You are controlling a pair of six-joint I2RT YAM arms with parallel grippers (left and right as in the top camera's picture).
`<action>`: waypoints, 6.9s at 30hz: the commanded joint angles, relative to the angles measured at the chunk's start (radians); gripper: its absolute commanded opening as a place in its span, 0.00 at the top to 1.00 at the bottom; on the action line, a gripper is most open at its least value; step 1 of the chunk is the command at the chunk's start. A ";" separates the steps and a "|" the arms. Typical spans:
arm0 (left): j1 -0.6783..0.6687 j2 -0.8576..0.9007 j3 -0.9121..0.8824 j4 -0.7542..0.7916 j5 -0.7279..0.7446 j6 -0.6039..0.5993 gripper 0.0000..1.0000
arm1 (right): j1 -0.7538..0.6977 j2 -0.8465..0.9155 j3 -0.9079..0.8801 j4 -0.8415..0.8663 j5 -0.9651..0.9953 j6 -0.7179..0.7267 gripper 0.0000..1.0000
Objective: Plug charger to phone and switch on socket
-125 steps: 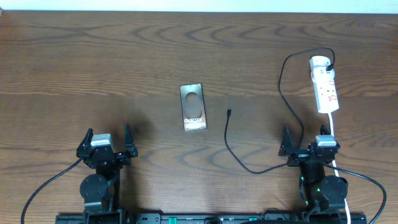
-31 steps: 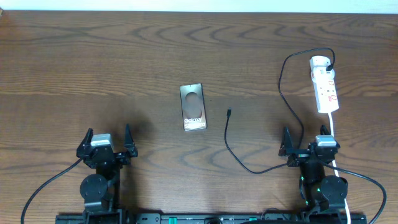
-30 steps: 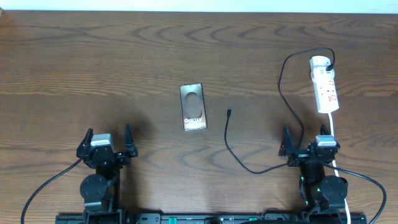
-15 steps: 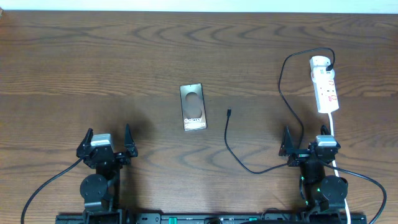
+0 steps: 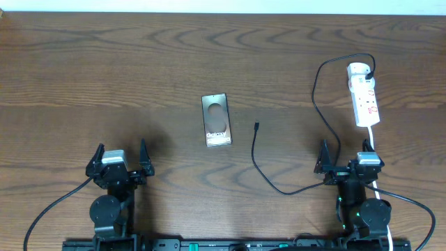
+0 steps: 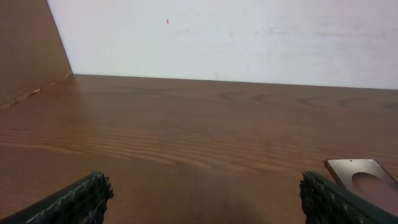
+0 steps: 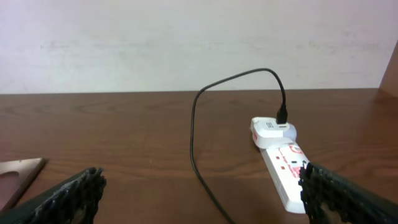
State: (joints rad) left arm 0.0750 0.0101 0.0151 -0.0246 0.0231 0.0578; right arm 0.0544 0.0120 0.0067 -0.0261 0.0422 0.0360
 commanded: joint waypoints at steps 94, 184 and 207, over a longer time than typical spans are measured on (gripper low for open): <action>-0.293 1.715 1.477 -0.909 0.240 -0.097 0.05 | -0.009 1.224 1.181 -0.725 -0.427 -0.104 0.01; -0.537 2.152 1.487 -0.782 -0.046 -0.380 0.05 | -0.009 1.232 1.179 -0.733 -0.385 -0.105 0.01; -0.536 2.154 1.475 -0.780 0.004 -0.320 0.05 | -0.009 1.232 1.179 -0.734 -0.385 -0.101 0.01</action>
State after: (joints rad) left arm -0.4706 2.1250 1.5063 -0.7925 0.0219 -0.2878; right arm 0.0544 1.2369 1.1641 -0.7589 -0.3439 -0.0563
